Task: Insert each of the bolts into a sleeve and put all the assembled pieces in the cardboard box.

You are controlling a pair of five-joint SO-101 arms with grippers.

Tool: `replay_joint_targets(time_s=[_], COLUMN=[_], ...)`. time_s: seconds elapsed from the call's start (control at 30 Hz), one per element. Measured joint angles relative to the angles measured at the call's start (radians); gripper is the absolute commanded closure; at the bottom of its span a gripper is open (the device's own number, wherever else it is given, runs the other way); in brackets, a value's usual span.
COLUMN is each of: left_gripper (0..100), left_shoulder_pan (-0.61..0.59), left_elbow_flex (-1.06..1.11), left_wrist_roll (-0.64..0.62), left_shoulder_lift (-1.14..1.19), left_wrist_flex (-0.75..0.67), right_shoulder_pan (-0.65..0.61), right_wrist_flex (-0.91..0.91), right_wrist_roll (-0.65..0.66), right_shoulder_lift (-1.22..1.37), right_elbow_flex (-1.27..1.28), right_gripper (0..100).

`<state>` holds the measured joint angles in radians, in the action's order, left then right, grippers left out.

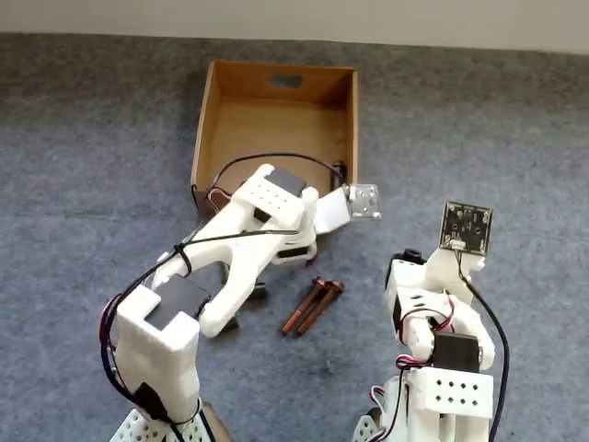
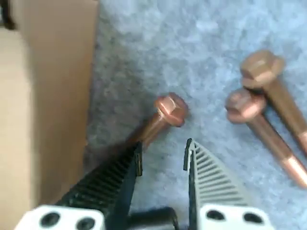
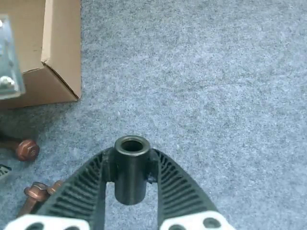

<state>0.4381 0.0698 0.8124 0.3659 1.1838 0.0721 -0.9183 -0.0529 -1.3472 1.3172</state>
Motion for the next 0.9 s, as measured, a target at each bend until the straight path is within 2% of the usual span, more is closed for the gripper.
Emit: replay_joint_targets(time_s=[0.3, 0.47, 0.73, 0.9], left_gripper=[84, 99, 98, 97], left_shoulder_pan=[0.02, 0.034, 0.041, 0.058], left_elbow_flex=[-0.081, -0.095, -0.089, -0.089], left_wrist_roll=[0.06, 0.064, 0.064, 0.064], left_shoulder_lift=[0.083, 0.087, 0.057, 0.006], left_wrist_flex=[0.002, 0.057, 0.163, 0.175], right_shoulder_pan=[0.0, 0.0, 0.0, 0.0], right_wrist_flex=[0.0, 0.0, 0.0, 0.0], right_wrist_roll=[0.0, 0.0, 0.0, 0.0], right_shoulder_lift=[0.0, 0.0, 0.0, 0.0], right_elbow_flex=[0.0, 0.0, 0.0, 0.0], right_gripper=[99.3, 99.3, 99.3, 99.3])
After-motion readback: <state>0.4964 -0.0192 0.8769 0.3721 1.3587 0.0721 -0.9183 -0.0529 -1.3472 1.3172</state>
